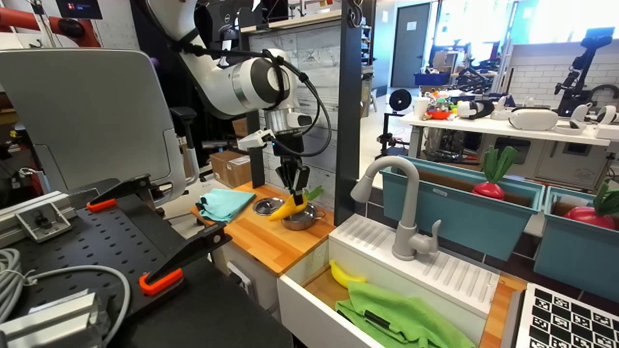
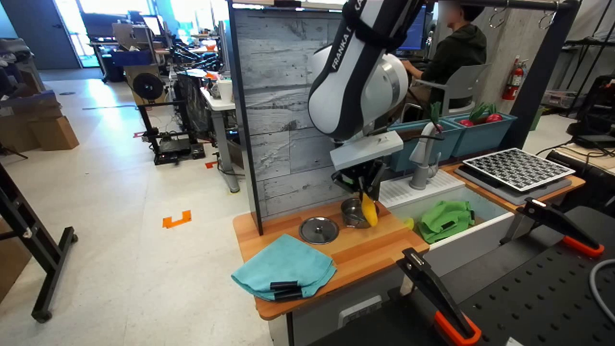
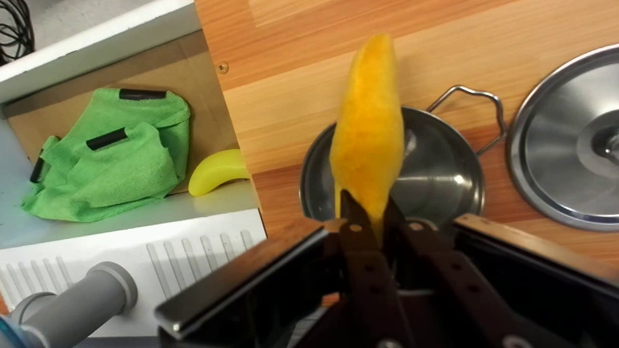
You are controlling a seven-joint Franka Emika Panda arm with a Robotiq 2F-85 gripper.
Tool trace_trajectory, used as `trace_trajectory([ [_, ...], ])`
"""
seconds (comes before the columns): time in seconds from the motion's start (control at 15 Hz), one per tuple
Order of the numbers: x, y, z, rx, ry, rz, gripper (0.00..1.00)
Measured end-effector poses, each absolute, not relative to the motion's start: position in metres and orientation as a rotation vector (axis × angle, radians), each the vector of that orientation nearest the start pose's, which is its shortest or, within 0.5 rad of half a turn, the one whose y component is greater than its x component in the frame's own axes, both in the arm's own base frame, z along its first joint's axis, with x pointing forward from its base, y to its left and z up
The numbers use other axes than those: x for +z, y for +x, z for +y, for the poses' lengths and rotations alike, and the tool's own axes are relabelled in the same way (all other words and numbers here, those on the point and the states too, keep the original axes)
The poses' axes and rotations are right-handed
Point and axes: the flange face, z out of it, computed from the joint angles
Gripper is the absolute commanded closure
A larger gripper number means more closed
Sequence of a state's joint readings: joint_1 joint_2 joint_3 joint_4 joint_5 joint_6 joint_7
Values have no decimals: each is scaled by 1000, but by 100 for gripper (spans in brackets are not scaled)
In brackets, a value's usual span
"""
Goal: Pick up the carrot plush toy and put it in the pot
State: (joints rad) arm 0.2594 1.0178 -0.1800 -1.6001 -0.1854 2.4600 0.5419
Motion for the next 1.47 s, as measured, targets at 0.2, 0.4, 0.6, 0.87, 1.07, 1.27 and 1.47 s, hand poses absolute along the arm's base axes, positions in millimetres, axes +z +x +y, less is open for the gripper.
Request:
trace_trajectory([
  [0.2, 15, 648, 60, 103, -3415, 412, 98],
  [0.4, 12, 650, 61, 97, -3414, 418, 57],
  [0.6, 13, 651, 60, 93, -3412, 422, 36],
  [0.87, 13, 651, 60, 93, -3412, 423, 6],
  [1.07, 13, 651, 60, 88, -3411, 418, 0],
  [1.27, 14, 652, 63, 43, -3400, 407, 0],
  [1.47, 20, 649, 68, -63, -3385, 371, 0],
])
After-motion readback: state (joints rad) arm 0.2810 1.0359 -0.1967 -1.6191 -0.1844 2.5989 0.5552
